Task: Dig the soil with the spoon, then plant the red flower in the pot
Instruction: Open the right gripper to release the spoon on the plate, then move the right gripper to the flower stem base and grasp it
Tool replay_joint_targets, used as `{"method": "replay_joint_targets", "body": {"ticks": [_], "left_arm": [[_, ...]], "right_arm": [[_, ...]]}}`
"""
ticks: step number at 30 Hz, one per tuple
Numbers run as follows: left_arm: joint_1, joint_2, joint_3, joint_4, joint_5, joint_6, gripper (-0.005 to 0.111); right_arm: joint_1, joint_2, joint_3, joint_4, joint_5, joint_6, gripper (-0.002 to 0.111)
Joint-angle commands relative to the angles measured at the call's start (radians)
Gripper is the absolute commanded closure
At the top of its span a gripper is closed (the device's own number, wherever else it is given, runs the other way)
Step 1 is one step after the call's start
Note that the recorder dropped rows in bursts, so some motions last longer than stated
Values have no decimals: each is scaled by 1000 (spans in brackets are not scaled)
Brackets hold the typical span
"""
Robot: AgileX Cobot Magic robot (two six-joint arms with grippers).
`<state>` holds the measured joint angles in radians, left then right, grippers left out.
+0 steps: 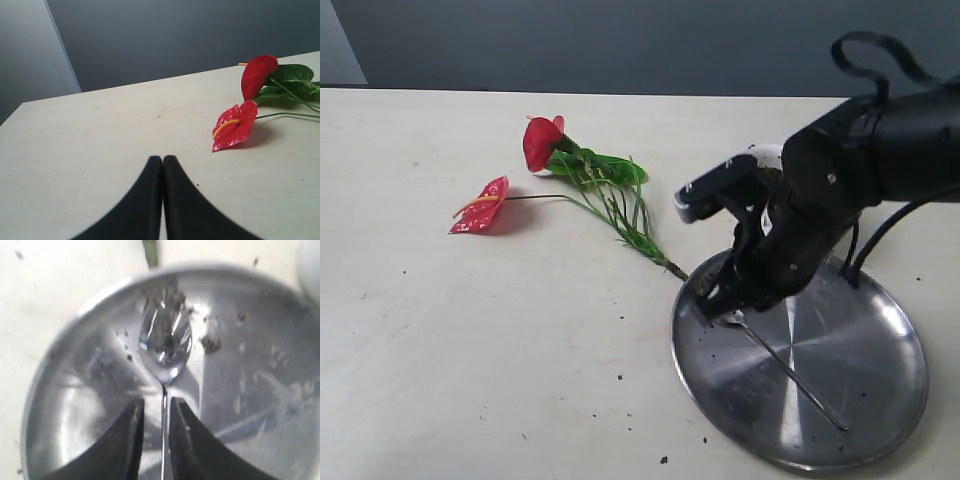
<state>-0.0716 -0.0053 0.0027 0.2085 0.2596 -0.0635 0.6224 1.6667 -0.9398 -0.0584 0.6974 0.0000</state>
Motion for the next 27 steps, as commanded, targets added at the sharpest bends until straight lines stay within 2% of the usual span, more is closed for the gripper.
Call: {"method": "replay_joint_targets", "body": {"ticks": [1, 7, 11, 14, 21, 27], "left_arm": [[-2, 5, -3, -5, -7, -5, 105], [-2, 5, -3, -5, -7, -5, 105], [-2, 5, -3, -5, -7, -5, 105], [-2, 5, -3, -5, -7, -5, 105], [-2, 5, -3, -5, -7, -5, 105], [-2, 5, -3, -5, -7, -5, 105]], "right_arm": [[-6, -66, -61, 30, -48, 0, 88], [-6, -127, -83, 108, -180, -15, 86], [-6, -128, -83, 139, -260, -15, 71], [-6, -112, -83, 139, -300, -15, 64], [-6, -48, -90, 139, -351, -15, 64], [-3, 85, -253, 148, -222, -86, 64]]}}
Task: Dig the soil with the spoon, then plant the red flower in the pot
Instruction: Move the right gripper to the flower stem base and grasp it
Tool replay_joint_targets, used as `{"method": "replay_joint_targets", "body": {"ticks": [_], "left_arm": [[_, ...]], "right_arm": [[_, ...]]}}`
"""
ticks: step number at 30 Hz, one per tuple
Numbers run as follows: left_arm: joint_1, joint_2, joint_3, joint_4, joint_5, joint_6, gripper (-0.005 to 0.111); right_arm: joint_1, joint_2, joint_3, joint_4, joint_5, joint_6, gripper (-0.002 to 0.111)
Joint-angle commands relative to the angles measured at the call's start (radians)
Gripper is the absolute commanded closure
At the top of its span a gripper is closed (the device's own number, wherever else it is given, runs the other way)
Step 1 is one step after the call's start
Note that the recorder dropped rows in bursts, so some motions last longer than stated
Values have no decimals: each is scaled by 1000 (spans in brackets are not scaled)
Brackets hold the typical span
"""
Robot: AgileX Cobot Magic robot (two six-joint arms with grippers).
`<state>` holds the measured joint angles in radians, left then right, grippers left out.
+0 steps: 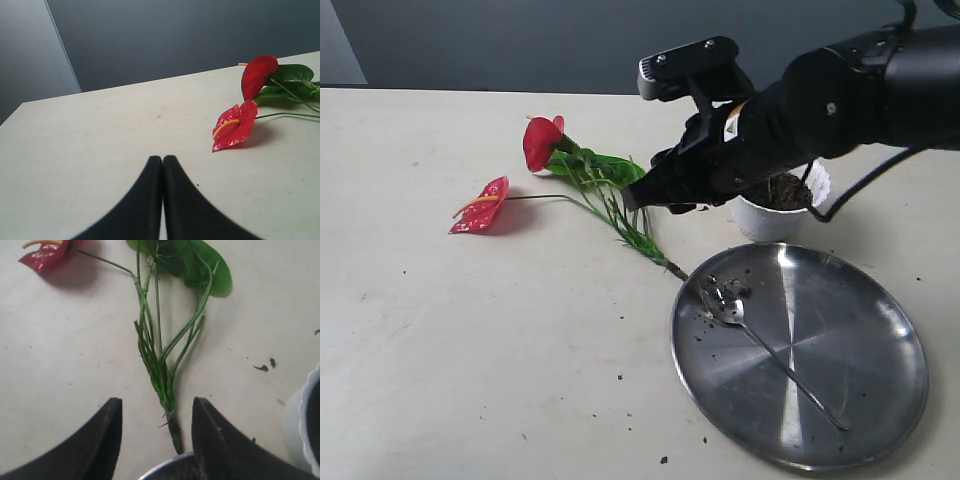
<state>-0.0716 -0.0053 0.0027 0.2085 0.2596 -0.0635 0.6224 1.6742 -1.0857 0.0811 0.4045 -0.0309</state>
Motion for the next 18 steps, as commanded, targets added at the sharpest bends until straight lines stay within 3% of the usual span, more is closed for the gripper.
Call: {"method": "replay_joint_targets", "body": {"ticks": [1, 5, 10, 18], "left_arm": [[-2, 5, -3, -5, -7, -5, 105], [-2, 5, -3, -5, -7, -5, 105], [-2, 5, -3, -5, -7, -5, 105], [-2, 5, -3, -5, -7, -5, 105]], "right_arm": [[-3, 105, -149, 21, 89, -70, 64], [-3, 217, -312, 49, 207, -124, 64], [-3, 349, -462, 61, 329, -139, 49], [-3, 452, -508, 134, 304, -162, 49]]}}
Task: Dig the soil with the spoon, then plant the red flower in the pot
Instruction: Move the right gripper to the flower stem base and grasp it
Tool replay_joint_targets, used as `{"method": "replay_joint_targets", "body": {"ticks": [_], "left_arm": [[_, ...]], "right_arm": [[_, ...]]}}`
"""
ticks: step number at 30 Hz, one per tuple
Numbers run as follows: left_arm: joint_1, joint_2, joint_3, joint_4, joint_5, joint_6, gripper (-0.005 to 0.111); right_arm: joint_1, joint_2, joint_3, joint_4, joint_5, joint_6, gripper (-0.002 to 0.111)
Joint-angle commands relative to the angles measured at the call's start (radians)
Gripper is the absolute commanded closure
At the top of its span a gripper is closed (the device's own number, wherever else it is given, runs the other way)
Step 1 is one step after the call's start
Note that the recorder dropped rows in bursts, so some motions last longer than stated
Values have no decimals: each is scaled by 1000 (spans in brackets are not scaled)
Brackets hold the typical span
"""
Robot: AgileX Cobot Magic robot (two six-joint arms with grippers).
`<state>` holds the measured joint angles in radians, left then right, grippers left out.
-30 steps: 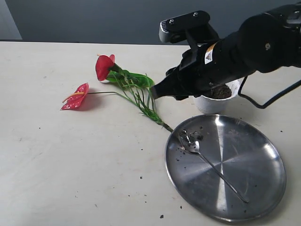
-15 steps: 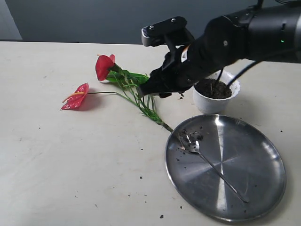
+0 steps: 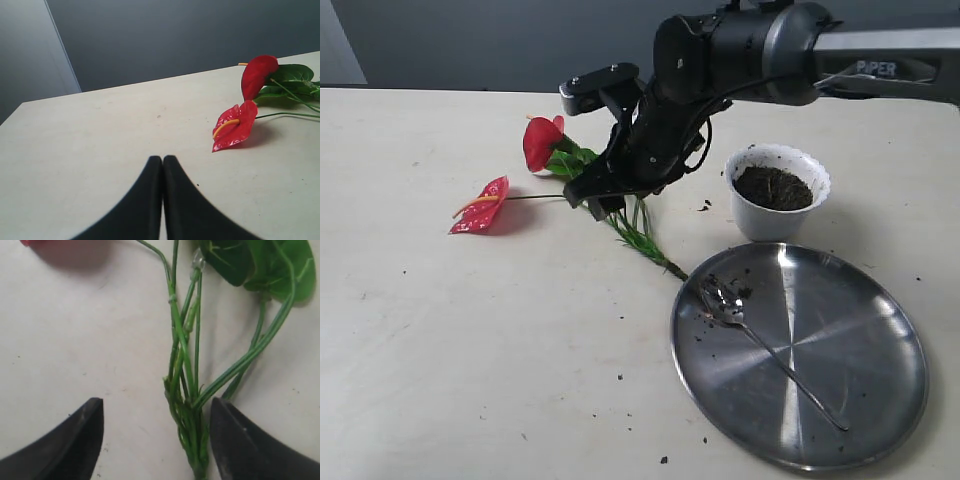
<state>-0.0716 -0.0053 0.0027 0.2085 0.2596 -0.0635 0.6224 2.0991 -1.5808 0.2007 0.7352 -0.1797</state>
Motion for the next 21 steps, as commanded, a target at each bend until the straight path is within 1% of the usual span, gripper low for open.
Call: {"method": "replay_joint_targets", "body": {"ticks": [1, 11, 13, 16, 21], "left_arm": [[-2, 5, -3, -5, -7, -5, 105], [-2, 5, -3, -5, -7, -5, 105], [-2, 5, -3, -5, -7, -5, 105], [-2, 5, -3, -5, -7, -5, 105], [-2, 5, -3, -5, -7, -5, 105]], "right_arm": [[-3, 34, -13, 10, -31, -13, 49], [-3, 94, -13, 10, -92, -13, 49], [-3, 101, -13, 7, -96, -13, 53], [-3, 110, -13, 7, -115, -11, 61], [-3, 136, -31, 10, -130, -7, 61]]}}
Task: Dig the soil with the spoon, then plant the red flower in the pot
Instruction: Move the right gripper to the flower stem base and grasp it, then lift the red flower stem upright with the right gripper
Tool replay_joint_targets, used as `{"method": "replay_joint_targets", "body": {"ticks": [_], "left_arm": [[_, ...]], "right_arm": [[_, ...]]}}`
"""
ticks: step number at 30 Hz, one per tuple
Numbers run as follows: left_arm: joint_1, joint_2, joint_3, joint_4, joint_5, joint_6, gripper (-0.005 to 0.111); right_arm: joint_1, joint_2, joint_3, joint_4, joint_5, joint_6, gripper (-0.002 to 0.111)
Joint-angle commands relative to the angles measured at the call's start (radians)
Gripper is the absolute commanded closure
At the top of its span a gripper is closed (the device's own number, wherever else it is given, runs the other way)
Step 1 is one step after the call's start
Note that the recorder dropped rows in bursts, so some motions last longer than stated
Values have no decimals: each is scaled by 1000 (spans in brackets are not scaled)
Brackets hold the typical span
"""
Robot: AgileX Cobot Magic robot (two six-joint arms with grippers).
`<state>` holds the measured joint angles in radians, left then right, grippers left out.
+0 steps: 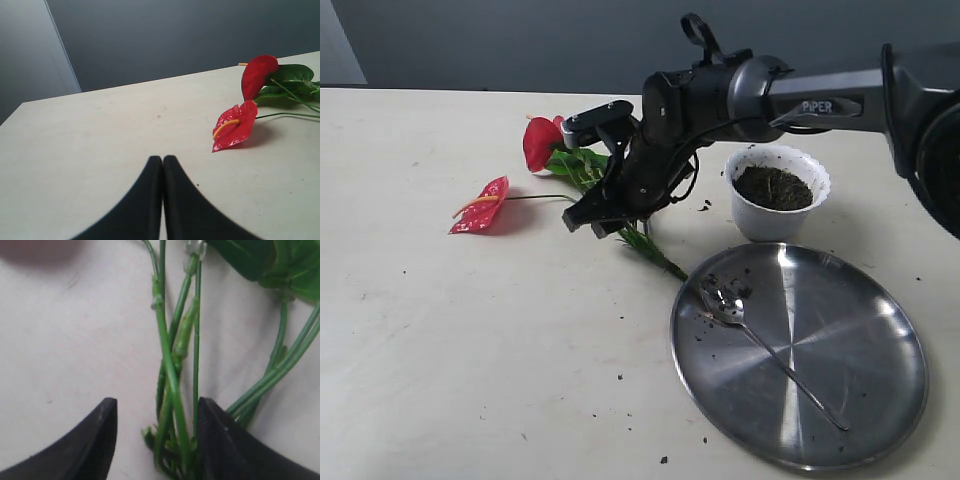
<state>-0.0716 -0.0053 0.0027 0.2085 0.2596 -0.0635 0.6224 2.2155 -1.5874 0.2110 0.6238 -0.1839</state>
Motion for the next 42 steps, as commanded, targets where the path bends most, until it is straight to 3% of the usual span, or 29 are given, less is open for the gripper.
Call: {"method": "replay_joint_targets", "body": {"ticks": [1, 8, 10, 13, 16, 20, 33, 37, 42], "left_arm": [[-2, 5, -3, -5, -7, -5, 105], [-2, 5, -3, -5, -7, -5, 105], [-2, 5, -3, -5, -7, -5, 105], [-2, 5, -3, -5, -7, -5, 105], [-2, 5, -3, -5, -7, -5, 105], [-2, 5, -3, -5, -7, -5, 105], [-2, 5, -3, -5, -7, -5, 105], [-2, 5, -3, -5, -7, -5, 105], [-2, 5, -3, -5, -7, -5, 105]], "right_arm": [[-3, 26, -34, 0, -14, -3, 61], [-3, 55, -82, 0, 22, 0, 64], [-3, 62, -96, -2, 38, 0, 71], [-3, 62, -96, -2, 42, 0, 96], [-3, 62, -96, -2, 42, 0, 109], [-3, 46, -96, 26, 8, 0, 109], [-3, -247, -78, 110, -428, -4, 109], [-3, -382, 42, 58, -632, -7, 109], [-5, -624, 393, 24, -1001, -16, 109]]}}
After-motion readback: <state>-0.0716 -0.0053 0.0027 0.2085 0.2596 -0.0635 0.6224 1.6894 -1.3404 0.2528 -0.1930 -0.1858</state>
